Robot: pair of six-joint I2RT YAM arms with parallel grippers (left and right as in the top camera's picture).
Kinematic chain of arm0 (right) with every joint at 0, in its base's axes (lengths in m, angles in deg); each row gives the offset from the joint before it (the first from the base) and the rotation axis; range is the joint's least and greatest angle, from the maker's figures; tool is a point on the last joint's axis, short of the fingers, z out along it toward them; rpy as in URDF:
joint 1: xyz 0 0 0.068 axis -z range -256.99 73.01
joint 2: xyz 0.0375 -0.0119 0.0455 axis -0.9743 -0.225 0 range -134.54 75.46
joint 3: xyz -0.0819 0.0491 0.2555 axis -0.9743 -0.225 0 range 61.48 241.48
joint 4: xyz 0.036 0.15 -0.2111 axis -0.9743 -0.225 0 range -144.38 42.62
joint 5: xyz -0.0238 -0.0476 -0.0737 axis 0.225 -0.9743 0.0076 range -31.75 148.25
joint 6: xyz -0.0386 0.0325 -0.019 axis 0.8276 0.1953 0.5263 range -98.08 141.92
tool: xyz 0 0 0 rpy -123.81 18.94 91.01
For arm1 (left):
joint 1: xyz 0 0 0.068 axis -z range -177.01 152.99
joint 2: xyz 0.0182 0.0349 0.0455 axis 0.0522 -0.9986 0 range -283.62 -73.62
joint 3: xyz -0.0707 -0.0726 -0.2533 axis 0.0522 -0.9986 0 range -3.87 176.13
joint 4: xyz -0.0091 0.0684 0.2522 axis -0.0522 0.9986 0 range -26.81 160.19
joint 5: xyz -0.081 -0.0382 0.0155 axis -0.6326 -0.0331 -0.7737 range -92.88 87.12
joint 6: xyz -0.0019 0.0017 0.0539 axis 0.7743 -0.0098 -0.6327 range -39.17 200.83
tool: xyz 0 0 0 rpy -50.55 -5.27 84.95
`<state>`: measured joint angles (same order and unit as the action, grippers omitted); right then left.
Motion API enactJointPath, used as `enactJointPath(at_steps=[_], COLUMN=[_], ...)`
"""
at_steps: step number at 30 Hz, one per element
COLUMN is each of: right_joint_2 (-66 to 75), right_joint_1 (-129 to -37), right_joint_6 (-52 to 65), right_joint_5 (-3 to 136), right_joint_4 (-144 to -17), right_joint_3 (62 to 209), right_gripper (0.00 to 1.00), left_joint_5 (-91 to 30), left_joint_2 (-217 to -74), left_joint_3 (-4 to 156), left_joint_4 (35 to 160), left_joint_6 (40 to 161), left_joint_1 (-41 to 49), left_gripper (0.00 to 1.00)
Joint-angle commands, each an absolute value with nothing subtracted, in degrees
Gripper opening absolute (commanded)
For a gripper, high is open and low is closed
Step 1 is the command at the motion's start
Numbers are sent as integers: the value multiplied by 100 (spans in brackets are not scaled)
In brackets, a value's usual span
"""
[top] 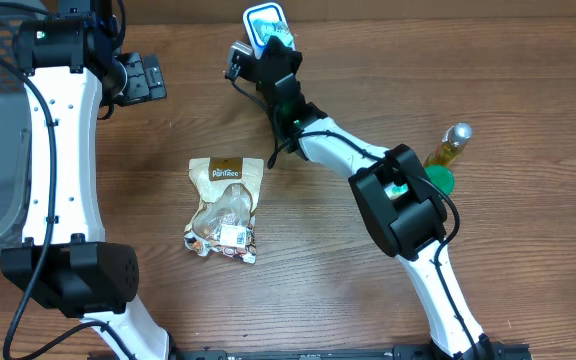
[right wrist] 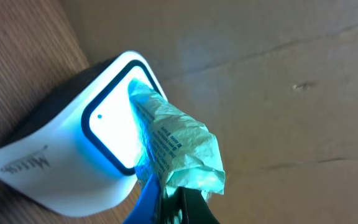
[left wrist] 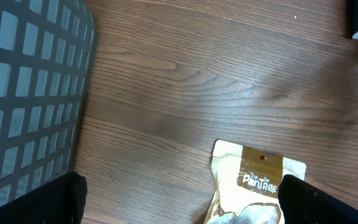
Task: Scan the item barcode
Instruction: 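Carry the mint-green item up to the white scanner and hold it, then bring the mint-green item down and release it on the table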
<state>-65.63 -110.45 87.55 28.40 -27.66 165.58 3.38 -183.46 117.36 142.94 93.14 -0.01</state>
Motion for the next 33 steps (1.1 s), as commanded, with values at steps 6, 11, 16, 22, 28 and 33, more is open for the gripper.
enactJointPath(at_steps=[6,11,16,22,28,33], right_joint_2=[-6577,-6253,-5130,-4135,-3840,-3866], right_joint_1=[-11115,-11101,-11067,-11018,-10791,-10542], right_joint_6=[8661,8123,6703,4480,3055,2655], right_joint_5=[2875,2698,2796,2822,5019,6212], right_joint_4=[-3019,-3021,-4130,-6967,-10619,-12385], right_joint_3=[16693,16696,16696,16696,16689,16400], right_gripper=[4,4,4,4,4,4], left_joint_5=[349,349,349,349,349,347], left_joint_2=[-18259,-18259,-18259,-18259,-18259,-18259], left_joint_3=[11806,11806,11806,11806,11806,11806], left_joint_4=[14285,14285,14285,14285,14285,14285], left_joint_6=[9371,9371,9371,9371,9373,9373], left_joint_1=[40,40,38,78,71,75], left_gripper=[100,99,100,100,99,100])
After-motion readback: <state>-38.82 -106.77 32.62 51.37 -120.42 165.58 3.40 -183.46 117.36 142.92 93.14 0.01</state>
